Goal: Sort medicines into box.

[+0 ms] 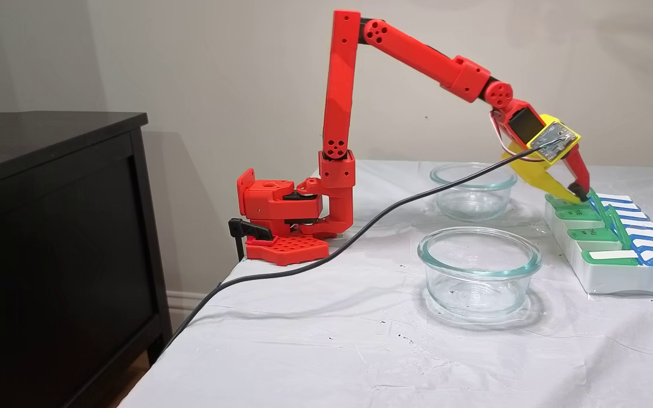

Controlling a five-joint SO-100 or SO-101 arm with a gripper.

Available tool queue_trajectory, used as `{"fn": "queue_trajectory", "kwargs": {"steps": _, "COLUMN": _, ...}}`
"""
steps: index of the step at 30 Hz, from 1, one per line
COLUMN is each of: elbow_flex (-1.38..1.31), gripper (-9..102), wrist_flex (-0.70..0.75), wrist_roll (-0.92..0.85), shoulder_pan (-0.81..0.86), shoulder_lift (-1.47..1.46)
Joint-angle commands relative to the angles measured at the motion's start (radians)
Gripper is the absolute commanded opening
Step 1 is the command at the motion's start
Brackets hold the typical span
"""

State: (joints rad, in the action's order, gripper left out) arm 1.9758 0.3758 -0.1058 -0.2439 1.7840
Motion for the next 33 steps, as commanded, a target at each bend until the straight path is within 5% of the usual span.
{"fn": "queue_trajectory", "kwargs": {"steps": 1, "elbow_flex": -0.054, "gripper": 0, "wrist_flex": 0.069, "wrist_roll": -0.026, "shoulder_pan": -0.020, "shoulder_lift": 0.034}}
{"fn": "queue_trajectory", "kwargs": {"steps": 33, "elbow_flex": 0.129, "gripper": 0, "wrist_flex": -0.009, "wrist_roll": -0.222, "shoulder_pan": -0.078, "shoulder_lift": 0.086}}
